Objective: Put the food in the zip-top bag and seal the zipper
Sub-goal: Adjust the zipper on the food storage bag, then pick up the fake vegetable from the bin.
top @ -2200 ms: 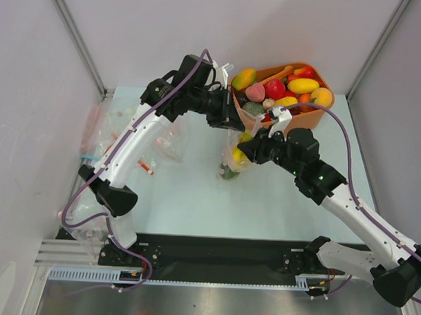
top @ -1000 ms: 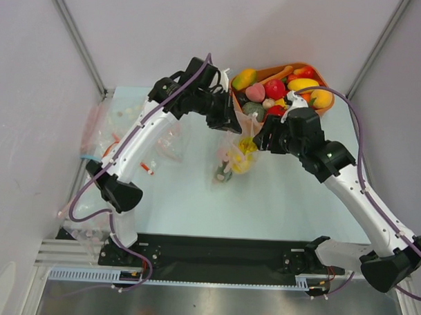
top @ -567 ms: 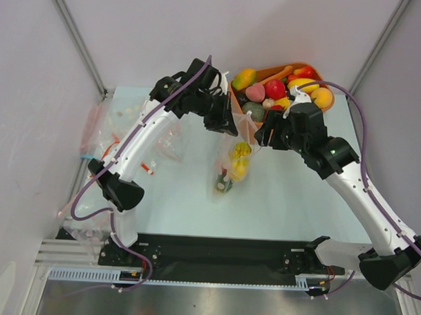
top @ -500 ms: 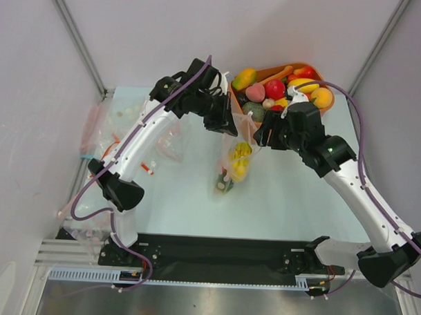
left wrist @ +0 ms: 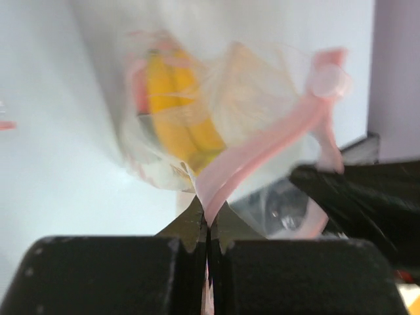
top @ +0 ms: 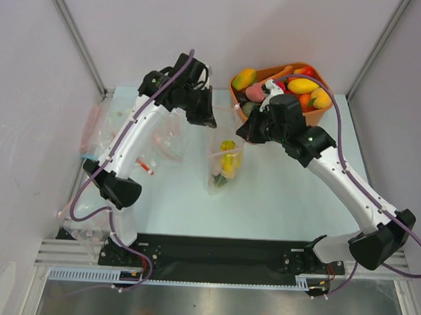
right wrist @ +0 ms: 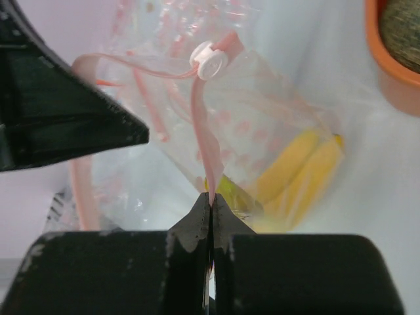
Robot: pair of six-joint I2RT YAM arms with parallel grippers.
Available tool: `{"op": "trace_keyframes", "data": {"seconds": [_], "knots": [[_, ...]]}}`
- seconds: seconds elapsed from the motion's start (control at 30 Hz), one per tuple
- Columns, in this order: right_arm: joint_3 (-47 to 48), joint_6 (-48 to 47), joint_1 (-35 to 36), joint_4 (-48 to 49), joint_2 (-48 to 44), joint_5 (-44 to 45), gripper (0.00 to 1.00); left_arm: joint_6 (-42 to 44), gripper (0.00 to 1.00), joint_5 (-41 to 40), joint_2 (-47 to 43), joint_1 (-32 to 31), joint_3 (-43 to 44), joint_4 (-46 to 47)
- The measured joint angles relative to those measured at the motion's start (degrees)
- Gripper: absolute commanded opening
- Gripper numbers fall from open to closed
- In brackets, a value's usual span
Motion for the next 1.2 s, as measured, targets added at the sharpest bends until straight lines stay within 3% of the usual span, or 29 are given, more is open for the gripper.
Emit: {"op": "trace_keyframes", "data": {"seconds": [0.17, 0.37, 0.4, 0.5, 0.53, 0.63, 1.2], "knots": [[0.70, 2.67, -0.13, 6.60, 3.28, -4.31, 0.00, 0.35, 0.00, -6.43, -0.52, 2.97, 0.02, -1.18], [-3.08, 5.16, -3.87, 11.06, 3.61, -6.47, 0.04, 0.09, 0.00, -9.90, -0.81, -0.26, -2.23, -1.25], [-3.37, 5.35, -4.35, 11.08, 3.67, -6.58, 0.09, -0.07, 0.00, -10.08, -0.61, -0.81, -2.51, -1.40], [-3.43, 5.60, -5.70, 11.15, 3.67, -6.62, 0.41, -0.15, 0.00, -10.64, 0.00, -2.25, -2.29, -1.51], [-3.43, 5.27, -6.12, 11.21, 3.65, -6.64, 0.57, -0.15, 0.00, -10.80, 0.24, -2.45, -2.19, -1.49], [-3.43, 4.52, -7.41, 11.15, 3.58, -6.58, 0.70, -0.15, 0.00, -10.78, 0.66, -2.51, -2.19, -1.09], [-4.26, 1.79, -21.29, 10.69, -0.02, -4.66, 0.79, -0.13, 0.00, -7.63, 0.98, -2.51, -0.90, 1.77]]}}
